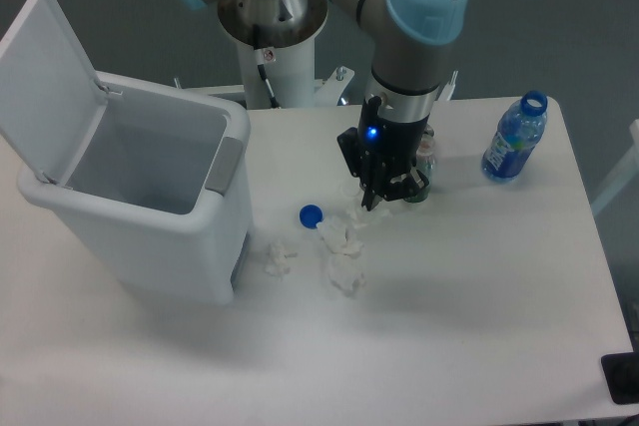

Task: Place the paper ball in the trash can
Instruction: 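Close the gripper on the crumpled white paper ball beside the bottles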

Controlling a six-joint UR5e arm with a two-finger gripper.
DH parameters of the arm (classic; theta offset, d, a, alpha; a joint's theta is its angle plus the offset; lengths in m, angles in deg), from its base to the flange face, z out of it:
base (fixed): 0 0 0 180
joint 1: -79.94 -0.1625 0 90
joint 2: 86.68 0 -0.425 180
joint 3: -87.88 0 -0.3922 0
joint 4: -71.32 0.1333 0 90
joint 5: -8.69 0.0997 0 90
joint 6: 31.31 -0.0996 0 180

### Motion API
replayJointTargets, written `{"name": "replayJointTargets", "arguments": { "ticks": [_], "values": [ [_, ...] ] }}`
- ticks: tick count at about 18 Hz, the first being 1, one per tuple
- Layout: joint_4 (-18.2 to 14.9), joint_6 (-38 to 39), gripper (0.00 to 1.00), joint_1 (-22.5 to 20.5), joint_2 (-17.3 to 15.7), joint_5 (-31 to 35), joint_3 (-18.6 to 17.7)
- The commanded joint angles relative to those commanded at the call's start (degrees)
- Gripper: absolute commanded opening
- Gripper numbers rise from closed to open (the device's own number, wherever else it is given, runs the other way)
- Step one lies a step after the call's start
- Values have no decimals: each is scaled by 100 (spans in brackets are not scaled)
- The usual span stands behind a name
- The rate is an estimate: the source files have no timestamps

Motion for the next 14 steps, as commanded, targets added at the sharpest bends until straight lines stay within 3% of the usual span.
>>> {"name": "replayJointTargets", "arguments": {
  "ticks": [14],
  "values": [
    [-9,422,0,35,35,-18,237]
  ]
}}
